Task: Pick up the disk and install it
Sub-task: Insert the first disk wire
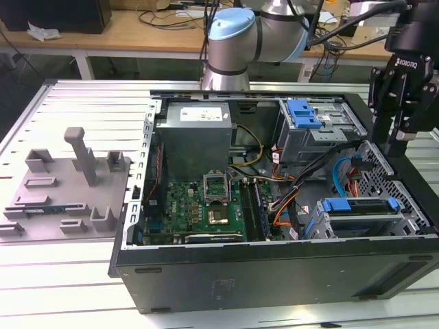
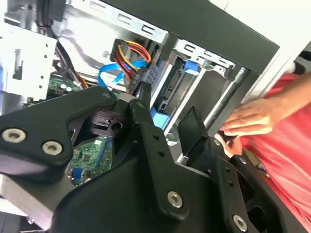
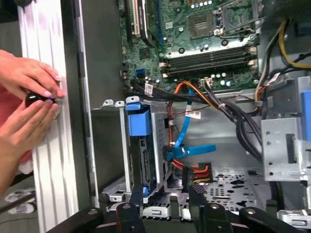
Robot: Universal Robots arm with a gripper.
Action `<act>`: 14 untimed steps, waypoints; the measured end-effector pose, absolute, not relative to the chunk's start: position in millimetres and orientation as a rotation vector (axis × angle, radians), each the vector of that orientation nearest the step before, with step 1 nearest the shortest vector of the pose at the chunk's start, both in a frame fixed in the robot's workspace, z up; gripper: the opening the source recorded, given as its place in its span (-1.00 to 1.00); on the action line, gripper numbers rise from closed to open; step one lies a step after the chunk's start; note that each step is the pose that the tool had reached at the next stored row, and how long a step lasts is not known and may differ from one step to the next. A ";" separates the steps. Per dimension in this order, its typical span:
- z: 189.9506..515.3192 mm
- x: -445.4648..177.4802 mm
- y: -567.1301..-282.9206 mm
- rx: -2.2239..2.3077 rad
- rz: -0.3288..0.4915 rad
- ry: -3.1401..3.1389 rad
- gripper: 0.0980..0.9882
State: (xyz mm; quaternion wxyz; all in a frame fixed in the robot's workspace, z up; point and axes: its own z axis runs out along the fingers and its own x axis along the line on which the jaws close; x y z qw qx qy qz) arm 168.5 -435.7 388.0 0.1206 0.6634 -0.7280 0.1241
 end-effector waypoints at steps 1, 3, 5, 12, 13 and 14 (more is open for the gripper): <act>387.6 168.6 -435.1 1.931 0.371 -2.121 -0.09; 386.3 168.7 -434.2 1.916 0.371 -2.120 -0.09; 384.1 168.6 -431.4 1.905 0.367 -2.125 -0.09; 378.6 168.7 -425.6 1.852 0.359 -2.167 -0.09; 378.3 168.8 -425.5 1.842 0.356 -2.173 -0.09; 377.7 168.8 -425.3 1.832 0.350 -2.177 -0.09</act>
